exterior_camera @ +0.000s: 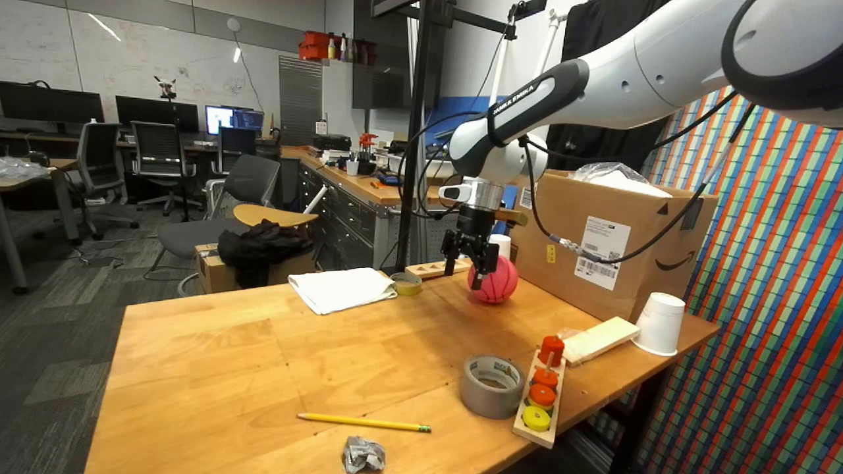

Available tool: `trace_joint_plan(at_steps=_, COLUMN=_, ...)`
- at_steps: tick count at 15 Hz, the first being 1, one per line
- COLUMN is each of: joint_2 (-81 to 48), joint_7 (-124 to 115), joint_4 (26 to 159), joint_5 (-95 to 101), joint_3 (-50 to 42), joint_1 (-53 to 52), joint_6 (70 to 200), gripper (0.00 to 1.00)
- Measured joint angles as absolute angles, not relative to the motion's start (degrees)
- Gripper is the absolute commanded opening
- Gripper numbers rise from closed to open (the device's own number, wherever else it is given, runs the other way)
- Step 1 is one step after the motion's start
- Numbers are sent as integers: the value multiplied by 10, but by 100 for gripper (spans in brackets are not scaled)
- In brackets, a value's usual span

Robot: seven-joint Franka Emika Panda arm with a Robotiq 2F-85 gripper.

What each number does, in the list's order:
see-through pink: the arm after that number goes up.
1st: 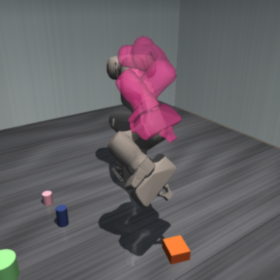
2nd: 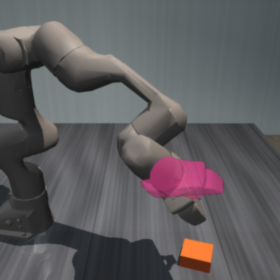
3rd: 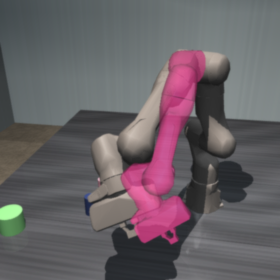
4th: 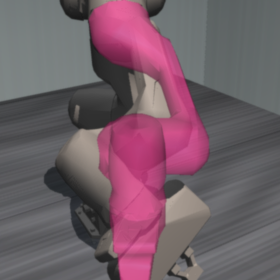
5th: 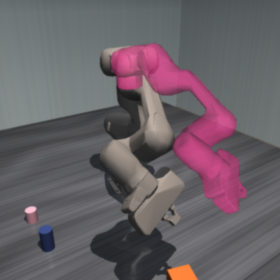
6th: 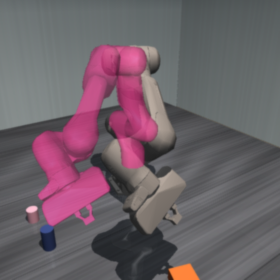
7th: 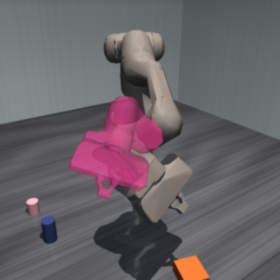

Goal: Push the basketball between the two cups

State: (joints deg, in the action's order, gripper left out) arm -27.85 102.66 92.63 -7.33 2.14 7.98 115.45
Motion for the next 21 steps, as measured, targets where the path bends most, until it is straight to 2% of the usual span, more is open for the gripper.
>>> trace_joint_plan(at_steps=5, joint_2=-304, joint_7=999, joint_4=912, joint_5=-21, joint_3=-1, joint_1=83, joint_6=1163, gripper=100)
trace_joint_plan(at_steps=8, joint_2=-306, joint_7=974, joint_4=919, joint_5=45, joint_3=-26, joint_1=84, joint_6=1225, gripper=100)
trace_joint_plan(at_steps=16, joint_2=-136, joint_7=985, joint_4=1051, joint_5=210, joint_3=-66, joint_1=99, joint_6=1406, gripper=100)
trace_joint_plan(at_steps=21, joint_2=-80, joint_7=912, joint_4=1114, joint_5=327, joint_3=-83, joint_1=98, joint_6=1560, gripper=100)
